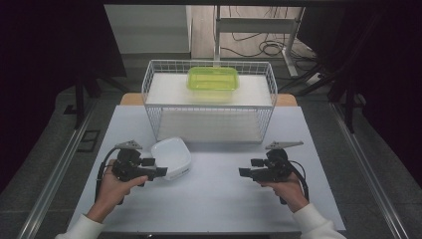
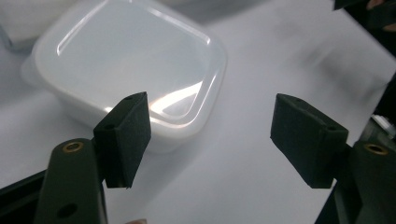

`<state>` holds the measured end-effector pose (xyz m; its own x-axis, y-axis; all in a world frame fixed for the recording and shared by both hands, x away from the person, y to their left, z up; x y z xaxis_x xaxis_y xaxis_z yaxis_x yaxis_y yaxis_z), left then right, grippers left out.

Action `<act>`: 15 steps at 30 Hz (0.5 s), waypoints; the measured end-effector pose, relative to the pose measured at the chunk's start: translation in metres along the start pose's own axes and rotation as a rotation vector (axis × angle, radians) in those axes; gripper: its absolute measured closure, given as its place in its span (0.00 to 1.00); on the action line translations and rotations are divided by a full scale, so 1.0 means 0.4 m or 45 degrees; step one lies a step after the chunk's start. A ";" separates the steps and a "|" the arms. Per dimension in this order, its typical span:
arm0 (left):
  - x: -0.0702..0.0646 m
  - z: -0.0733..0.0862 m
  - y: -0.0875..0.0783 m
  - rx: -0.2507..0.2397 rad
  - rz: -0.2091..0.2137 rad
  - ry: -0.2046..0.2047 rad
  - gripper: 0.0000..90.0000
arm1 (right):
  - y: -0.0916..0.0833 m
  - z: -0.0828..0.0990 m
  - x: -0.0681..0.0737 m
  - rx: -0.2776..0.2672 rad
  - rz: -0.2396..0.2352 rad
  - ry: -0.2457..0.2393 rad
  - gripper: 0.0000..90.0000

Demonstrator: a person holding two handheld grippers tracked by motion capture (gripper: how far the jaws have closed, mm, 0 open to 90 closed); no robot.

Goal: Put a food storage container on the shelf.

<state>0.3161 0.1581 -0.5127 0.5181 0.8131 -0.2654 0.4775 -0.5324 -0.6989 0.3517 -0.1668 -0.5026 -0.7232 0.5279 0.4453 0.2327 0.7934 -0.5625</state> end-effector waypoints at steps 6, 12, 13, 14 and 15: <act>0.007 0.025 0.019 0.043 -0.007 0.004 0.32 | 0.011 0.020 0.017 0.042 0.006 -0.042 0.29; 0.011 0.036 0.031 0.063 -0.021 0.013 0.32 | 0.027 0.049 0.012 0.106 0.034 -0.042 0.28; 0.012 0.039 0.033 0.069 -0.019 0.013 0.32 | 0.028 0.058 0.008 0.119 0.049 -0.047 0.28; 0.012 0.039 0.033 0.069 -0.019 0.013 0.32 | 0.028 0.058 0.008 0.119 0.049 -0.047 0.28; 0.014 0.040 0.033 0.071 -0.017 0.012 0.32 | 0.026 0.062 0.005 0.120 0.055 -0.034 0.28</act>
<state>0.3140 0.1593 -0.5341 0.5186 0.8177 -0.2500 0.4444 -0.5076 -0.7382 0.3366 -0.1648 -0.5248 -0.7313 0.5516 0.4011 0.2028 0.7373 -0.6443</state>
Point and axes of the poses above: each handheld gripper's, and its own axes: y roughly forward along the jaws, z roughly out of its underside, x roughly to its left, the point moved 8 cm from there along y, roughly forward along the jaws, and after that the axes turned 8 degrees about -z, right-handed, at the moved point
